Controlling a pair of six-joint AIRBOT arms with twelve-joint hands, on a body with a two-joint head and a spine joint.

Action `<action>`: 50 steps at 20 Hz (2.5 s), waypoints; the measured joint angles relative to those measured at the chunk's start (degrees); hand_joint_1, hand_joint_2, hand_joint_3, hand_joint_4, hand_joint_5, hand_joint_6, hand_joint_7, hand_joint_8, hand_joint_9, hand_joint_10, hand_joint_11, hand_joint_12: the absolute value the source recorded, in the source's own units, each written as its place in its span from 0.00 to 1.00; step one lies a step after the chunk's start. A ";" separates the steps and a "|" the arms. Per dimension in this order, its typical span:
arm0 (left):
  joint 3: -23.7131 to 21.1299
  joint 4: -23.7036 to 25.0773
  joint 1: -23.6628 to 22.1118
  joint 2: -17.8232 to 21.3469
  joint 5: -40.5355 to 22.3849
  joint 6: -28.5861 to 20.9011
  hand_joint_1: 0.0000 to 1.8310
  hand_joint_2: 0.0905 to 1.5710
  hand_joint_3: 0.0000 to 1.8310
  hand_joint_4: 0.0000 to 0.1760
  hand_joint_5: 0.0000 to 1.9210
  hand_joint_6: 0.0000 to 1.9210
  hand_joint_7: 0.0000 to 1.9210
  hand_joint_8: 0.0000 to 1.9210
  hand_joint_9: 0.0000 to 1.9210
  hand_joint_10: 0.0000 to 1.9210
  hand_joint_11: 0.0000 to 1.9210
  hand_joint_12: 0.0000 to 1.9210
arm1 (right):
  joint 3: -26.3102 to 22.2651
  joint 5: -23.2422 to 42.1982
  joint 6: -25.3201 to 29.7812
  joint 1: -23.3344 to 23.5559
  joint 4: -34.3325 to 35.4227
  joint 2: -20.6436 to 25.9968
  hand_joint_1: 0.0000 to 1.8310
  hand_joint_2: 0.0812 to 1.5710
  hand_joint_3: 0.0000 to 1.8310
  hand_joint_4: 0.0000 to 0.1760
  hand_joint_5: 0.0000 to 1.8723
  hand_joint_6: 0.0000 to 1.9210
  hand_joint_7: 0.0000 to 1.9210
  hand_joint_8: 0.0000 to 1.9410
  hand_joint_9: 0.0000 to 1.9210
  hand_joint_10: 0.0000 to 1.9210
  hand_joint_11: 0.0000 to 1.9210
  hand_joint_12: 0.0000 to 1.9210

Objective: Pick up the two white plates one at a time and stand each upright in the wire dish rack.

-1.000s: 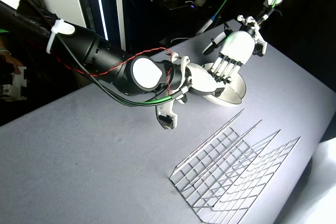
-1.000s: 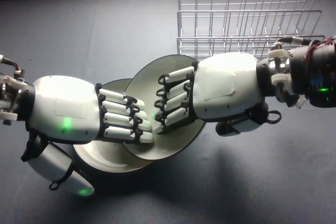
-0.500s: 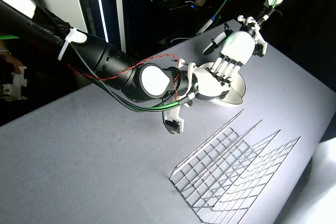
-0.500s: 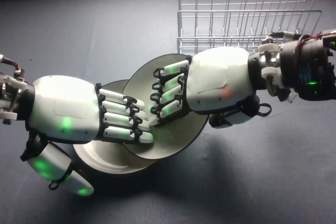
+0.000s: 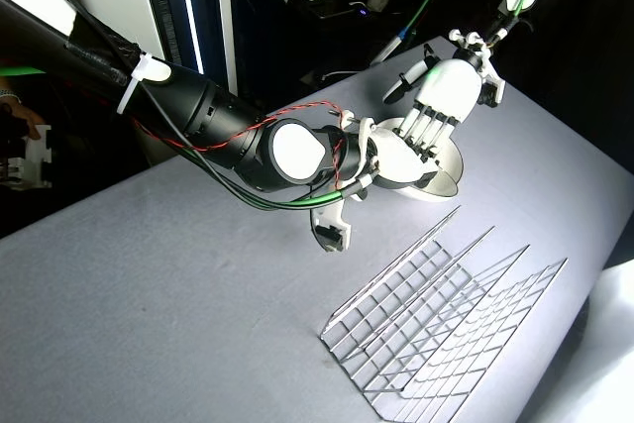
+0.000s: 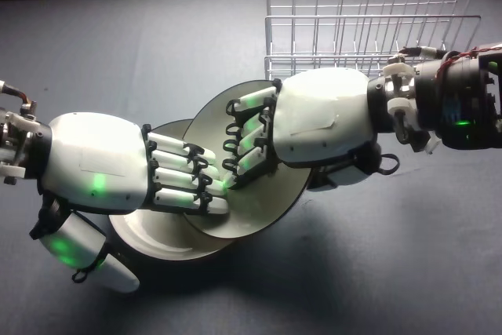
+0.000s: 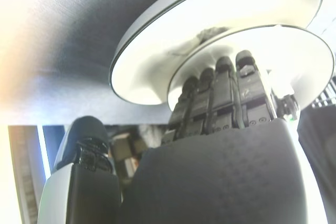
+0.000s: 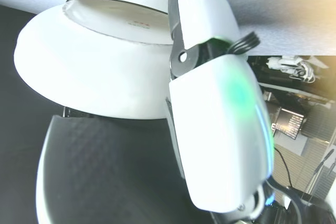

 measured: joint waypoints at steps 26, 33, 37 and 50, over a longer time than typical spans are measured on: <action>2.78 -3.26 -4.61 6.86 -1.95 -0.37 0.00 0.74 0.00 0.00 0.03 0.01 0.02 0.01 0.00 0.00 0.01 0.00 | -4.28 2.89 -0.39 3.65 7.85 3.76 0.81 0.68 0.00 0.00 0.51 0.52 0.55 0.40 0.50 0.49 0.41 0.80; 3.61 -0.61 -5.90 9.79 -4.24 -1.03 0.00 0.74 0.00 0.00 0.02 0.00 0.00 0.00 0.00 0.00 0.00 0.00 | -9.22 0.57 -0.20 7.80 12.94 7.91 0.81 0.68 0.00 0.00 0.52 0.51 0.55 0.40 0.50 0.49 0.41 0.80; 4.15 -0.61 -5.90 10.19 -4.26 -1.03 0.00 0.73 0.00 0.00 0.02 0.00 0.00 0.00 0.00 0.00 0.00 0.00 | -12.04 0.20 0.28 9.60 14.97 9.53 0.81 0.67 0.00 0.00 0.53 0.49 0.56 0.37 0.51 0.47 0.43 0.79; 3.48 -1.90 -5.60 10.38 -5.14 -1.77 0.00 0.74 0.00 0.00 0.03 0.00 0.01 0.00 0.00 0.00 0.00 0.00 | -14.21 -4.74 2.14 16.50 32.35 13.03 0.81 0.67 0.00 0.00 0.53 0.50 0.56 0.38 0.49 0.49 0.43 0.79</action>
